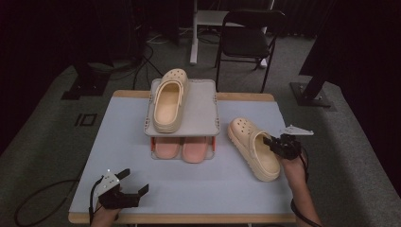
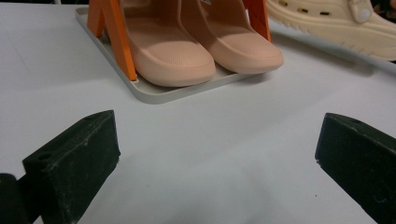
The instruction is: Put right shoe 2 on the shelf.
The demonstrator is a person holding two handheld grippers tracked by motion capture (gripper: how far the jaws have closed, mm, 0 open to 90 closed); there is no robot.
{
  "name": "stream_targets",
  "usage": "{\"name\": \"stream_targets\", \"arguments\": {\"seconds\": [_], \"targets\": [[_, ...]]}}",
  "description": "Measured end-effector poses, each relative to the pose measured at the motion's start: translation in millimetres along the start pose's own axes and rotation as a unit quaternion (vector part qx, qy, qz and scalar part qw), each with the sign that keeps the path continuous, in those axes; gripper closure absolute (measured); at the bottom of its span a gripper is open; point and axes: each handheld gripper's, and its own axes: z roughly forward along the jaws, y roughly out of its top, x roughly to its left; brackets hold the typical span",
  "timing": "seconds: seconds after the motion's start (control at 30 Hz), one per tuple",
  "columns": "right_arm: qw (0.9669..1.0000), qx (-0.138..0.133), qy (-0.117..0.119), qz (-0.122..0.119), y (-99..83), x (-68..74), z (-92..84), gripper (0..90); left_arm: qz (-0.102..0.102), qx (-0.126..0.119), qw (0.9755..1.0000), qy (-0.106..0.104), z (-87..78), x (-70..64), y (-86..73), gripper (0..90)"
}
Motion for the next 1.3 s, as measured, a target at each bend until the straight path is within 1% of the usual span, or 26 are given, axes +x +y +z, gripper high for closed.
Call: {"name": "stream_targets", "arguments": {"seconds": [0.13,0.3,0.47,0.67,0.77,0.97,1.0,1.03,1.07,1.3], "targets": [[0.9999,-0.008,-0.003,0.01,10.0,0.6,-9.4,75.9,-0.002,-0.002,1.0,0.004,-1.8,1.8,0.1,0.0],[0.9997,-0.013,-0.016,0.011,24.2,2.7,-19.0,75.9,0.001,-0.001,1.0,0.002,-1.5,1.4,0.4,0.0],[0.9994,-0.02,-0.019,0.018,37.7,4.3,-25.4,75.9,0.001,0.001,1.0,0.001,-0.8,1.0,-0.3,0.0],[0.9991,-0.028,-0.027,0.019,57.4,8.5,-31.5,75.9,0.003,0.001,1.0,0.0,-1.0,0.6,0.2,0.0],[0.999,-0.032,-0.029,0.014,68.2,11.9,-34.1,75.9,0.002,-0.001,1.0,0.0,-1.0,0.6,0.3,0.0],[0.9986,-0.042,-0.031,0.002,89.1,21.4,-37.3,75.9,0.003,0.0,1.0,0.0,-1.5,0.9,0.0,0.0],[0.9986,-0.042,-0.031,0.002,89.1,21.4,-37.3,75.9,0.003,0.0,1.0,0.0,-1.5,0.9,0.0,0.0],[0.9983,-0.048,-0.032,0.001,97.2,25.0,-37.5,75.9,0.004,0.002,1.0,0.0,-1.7,1.0,-0.1,0.0],[0.9983,-0.049,-0.031,0.0,99.9,26.1,-37.2,75.9,0.004,0.001,1.0,0.0,-1.8,0.9,-0.2,0.0],[0.9981,-0.057,-0.025,-0.005,121.7,41.9,-30.1,75.9,0.003,-0.001,1.0,-0.002,-2.2,0.8,-0.1,0.0]]}}
